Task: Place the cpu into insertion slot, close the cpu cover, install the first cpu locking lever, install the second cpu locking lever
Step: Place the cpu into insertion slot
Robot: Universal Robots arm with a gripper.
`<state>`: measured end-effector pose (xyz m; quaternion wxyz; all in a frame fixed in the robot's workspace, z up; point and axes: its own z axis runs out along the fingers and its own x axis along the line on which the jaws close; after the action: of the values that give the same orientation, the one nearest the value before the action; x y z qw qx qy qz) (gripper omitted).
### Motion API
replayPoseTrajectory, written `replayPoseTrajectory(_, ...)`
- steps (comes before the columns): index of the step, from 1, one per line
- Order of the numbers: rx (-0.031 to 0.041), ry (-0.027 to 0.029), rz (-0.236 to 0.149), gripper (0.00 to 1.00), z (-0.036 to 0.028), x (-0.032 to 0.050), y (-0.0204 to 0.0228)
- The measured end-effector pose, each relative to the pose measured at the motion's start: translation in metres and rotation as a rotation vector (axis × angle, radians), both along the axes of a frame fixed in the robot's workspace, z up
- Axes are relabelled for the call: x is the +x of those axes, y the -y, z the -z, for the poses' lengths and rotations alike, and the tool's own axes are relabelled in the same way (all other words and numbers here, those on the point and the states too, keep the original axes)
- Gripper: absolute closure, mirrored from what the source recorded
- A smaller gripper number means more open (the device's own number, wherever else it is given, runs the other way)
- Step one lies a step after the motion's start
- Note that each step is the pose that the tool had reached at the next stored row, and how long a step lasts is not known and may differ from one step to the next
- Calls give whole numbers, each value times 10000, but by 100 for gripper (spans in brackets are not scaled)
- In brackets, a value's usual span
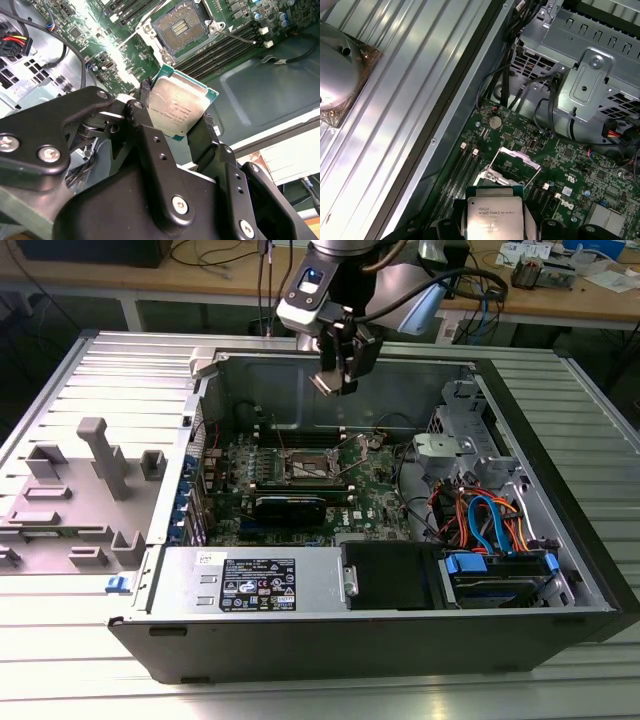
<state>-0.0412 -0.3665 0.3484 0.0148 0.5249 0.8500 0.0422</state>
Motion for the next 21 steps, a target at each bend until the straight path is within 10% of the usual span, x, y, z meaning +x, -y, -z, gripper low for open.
replayPoseTrajectory(13,-3,-36,1287,45,85,-5,11)
replayPoseTrajectory(21,-8,-158,2205,45,141,-5,11)
